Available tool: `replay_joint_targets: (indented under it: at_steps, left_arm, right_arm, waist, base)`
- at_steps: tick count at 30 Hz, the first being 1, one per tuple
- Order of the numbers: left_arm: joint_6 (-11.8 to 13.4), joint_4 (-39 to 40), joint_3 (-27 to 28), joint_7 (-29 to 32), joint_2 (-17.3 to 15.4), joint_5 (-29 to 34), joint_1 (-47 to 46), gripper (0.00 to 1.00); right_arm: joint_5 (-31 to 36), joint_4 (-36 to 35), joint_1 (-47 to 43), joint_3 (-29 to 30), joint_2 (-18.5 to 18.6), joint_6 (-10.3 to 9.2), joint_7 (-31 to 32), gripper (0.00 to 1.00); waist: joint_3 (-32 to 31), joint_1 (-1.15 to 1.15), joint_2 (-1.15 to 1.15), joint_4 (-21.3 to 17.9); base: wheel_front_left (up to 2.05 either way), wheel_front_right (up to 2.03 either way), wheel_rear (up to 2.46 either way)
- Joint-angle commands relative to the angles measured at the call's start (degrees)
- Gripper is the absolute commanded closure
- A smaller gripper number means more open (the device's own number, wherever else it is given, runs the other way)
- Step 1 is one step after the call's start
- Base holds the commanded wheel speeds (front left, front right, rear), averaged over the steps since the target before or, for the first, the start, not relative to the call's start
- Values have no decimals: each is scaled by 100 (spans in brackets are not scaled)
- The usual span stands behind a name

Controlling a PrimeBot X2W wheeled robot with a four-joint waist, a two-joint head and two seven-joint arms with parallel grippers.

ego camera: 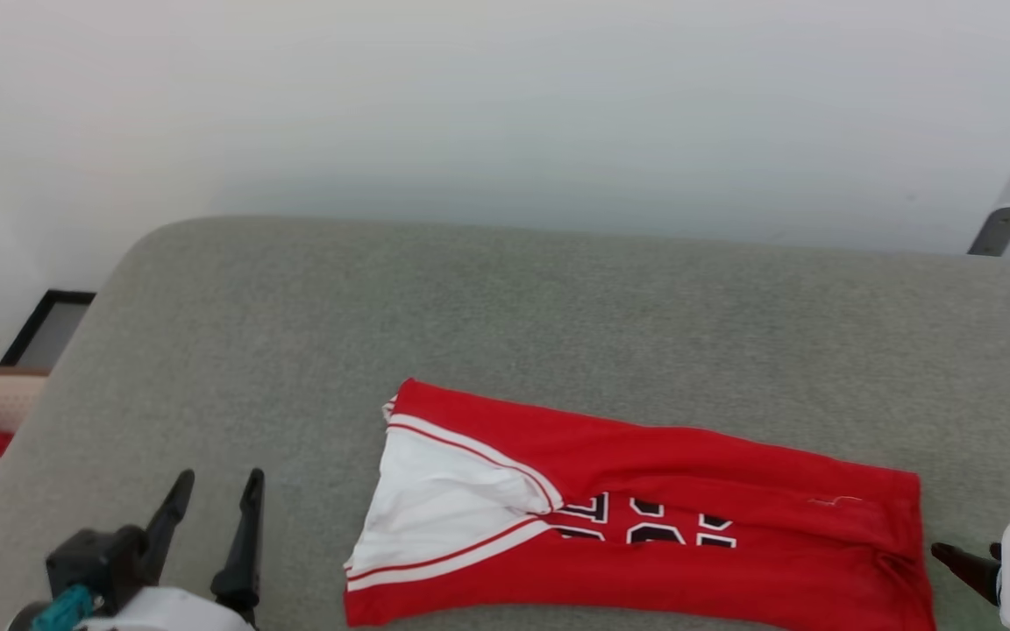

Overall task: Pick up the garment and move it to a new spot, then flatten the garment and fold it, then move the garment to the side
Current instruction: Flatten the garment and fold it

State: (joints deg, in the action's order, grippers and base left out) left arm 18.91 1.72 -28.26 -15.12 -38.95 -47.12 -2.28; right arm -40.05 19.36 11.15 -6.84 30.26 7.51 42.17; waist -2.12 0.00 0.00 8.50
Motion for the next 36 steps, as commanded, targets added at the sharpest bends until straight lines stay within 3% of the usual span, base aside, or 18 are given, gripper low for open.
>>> replay_joint_targets:
  at_steps: [1, 10, 19, 20, 21, 30, 36]
  left_arm:
    - [-104, -27, 158, 1, 110, 131, 152, 0]
    - [-601, -147, 925, 1, 912, 727, 480, 0]
    - [-1003, -282, 1412, 1, 1438, 1246, 532, 0]
    - [-1048, -305, 1461, 1, 1491, 1275, 547, 0]
    - [-1093, -318, 1516, 0, 1540, 1318, 545, 0]
    - [-1310, -371, 1970, 0, 1915, 1591, 595, 0]
    - [-1508, -371, 2216, 0, 2102, 1796, 594, 0]
  right_arm:
    - [64, 61, 117, 14, 4, -4, 66, 0]
    - [220, 732, 488, -74, -139, -4, 248, 0]
    - [322, 1580, 756, -262, -455, -2, 547, 0]
    - [301, 1615, 762, -332, -488, 0, 605, 62]
    - [263, 1625, 777, -380, -510, 1, 645, 100]
    - [-18, 1614, 1063, -546, -336, -2, 711, 100]
    - [4, 1576, 1309, -605, 80, -8, 456, 100]
  waist:
    - [81, 0, 0, 115]
    - [401, 0, 0, 420]
    - [593, 0, 0, 634]
    - [604, 0, 0, 641]
    - [618, 0, 0, 646]
    - [712, 0, 0, 580]
    - [711, 0, 0, 433]
  base:
    - [0, 0, 0]
    - [0, 0, 0]
    - [0, 0, 0]
    - [0, 0, 0]
    - [0, 0, 0]
    - [0, 0, 0]
    - [0, 0, 0]
